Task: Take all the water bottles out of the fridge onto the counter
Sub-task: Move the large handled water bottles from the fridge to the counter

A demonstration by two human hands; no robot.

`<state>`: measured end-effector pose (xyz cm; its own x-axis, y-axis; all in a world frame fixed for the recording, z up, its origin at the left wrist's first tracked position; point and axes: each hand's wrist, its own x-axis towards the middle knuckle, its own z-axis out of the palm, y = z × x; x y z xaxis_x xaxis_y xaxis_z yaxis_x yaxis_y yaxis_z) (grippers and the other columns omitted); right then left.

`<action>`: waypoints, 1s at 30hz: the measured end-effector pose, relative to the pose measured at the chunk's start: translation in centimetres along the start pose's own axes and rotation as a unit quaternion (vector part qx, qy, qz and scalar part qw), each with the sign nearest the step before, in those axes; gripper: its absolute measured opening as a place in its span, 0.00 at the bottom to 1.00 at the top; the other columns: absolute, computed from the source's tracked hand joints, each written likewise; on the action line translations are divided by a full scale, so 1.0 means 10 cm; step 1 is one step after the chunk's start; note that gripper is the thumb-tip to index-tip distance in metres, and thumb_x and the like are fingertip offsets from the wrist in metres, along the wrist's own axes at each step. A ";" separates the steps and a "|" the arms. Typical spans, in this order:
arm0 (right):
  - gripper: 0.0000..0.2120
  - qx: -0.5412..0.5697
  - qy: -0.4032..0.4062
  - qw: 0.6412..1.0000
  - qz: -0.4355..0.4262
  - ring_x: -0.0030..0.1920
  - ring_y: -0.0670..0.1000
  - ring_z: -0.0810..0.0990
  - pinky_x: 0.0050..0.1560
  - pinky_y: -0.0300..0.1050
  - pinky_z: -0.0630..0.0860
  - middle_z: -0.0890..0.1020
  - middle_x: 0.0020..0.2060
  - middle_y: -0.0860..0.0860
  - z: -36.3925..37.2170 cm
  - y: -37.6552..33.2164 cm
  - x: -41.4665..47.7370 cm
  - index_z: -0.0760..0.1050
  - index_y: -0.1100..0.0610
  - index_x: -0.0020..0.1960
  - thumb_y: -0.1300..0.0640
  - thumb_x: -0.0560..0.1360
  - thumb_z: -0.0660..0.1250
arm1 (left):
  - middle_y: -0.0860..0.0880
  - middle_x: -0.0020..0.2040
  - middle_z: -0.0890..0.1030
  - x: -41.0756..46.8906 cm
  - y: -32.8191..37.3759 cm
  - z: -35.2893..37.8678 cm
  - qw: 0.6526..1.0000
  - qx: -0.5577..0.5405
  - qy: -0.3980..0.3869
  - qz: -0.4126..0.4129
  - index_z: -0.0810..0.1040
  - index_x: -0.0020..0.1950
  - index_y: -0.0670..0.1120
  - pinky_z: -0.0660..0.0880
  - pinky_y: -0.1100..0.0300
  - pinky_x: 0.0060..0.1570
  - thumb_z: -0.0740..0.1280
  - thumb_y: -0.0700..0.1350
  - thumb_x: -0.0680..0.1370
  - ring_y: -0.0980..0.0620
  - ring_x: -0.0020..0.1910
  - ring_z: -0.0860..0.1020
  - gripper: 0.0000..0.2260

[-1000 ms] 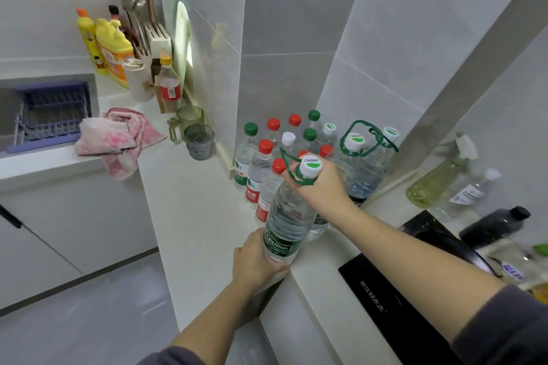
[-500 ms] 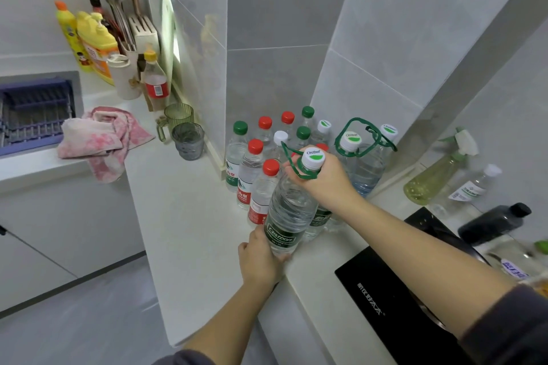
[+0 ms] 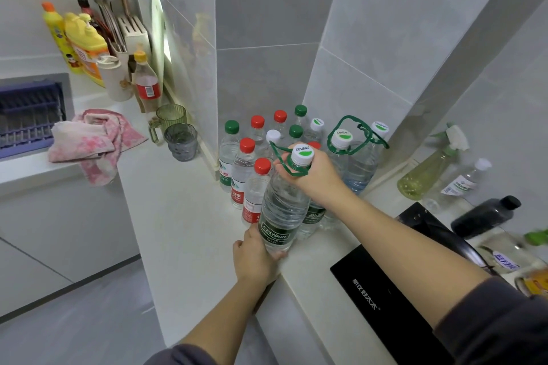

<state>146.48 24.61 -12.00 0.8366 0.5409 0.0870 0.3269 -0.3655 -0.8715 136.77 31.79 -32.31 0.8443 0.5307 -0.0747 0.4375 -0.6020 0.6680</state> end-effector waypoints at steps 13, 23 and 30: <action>0.21 0.026 0.022 0.999 0.032 0.46 0.24 0.75 0.45 0.19 0.68 0.78 0.49 0.34 0.05 0.03 -0.25 0.71 0.49 0.60 0.58 0.71 0.76 | 0.50 0.61 0.78 0.10 0.01 -0.21 0.991 -0.116 -0.070 0.017 0.69 0.67 0.47 0.74 0.57 0.54 0.81 0.50 0.62 0.48 0.59 0.77 0.38; 0.25 0.012 0.059 0.998 0.020 0.56 0.32 0.76 0.53 0.25 0.69 0.78 0.56 0.36 0.12 0.08 -0.33 0.70 0.48 0.64 0.53 0.71 0.76 | 0.46 0.62 0.74 0.05 0.02 -0.24 0.992 -0.096 -0.084 0.003 0.66 0.67 0.45 0.75 0.52 0.56 0.81 0.51 0.64 0.46 0.59 0.76 0.38; 0.36 -0.079 0.114 0.990 0.022 0.67 0.46 0.71 0.66 0.53 0.73 0.71 0.68 0.44 0.05 0.22 -0.70 0.64 0.48 0.72 0.47 0.69 0.76 | 0.46 0.70 0.66 -0.06 0.01 -0.58 0.998 -0.014 -0.069 0.001 0.56 0.76 0.45 0.72 0.51 0.59 0.79 0.54 0.66 0.46 0.69 0.68 0.47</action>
<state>141.14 20.44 -14.79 0.9231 0.3438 0.1722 0.3371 -0.5082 -0.7925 134.50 34.88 -27.89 0.8801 0.4422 -0.1729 0.4290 -0.5845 0.6887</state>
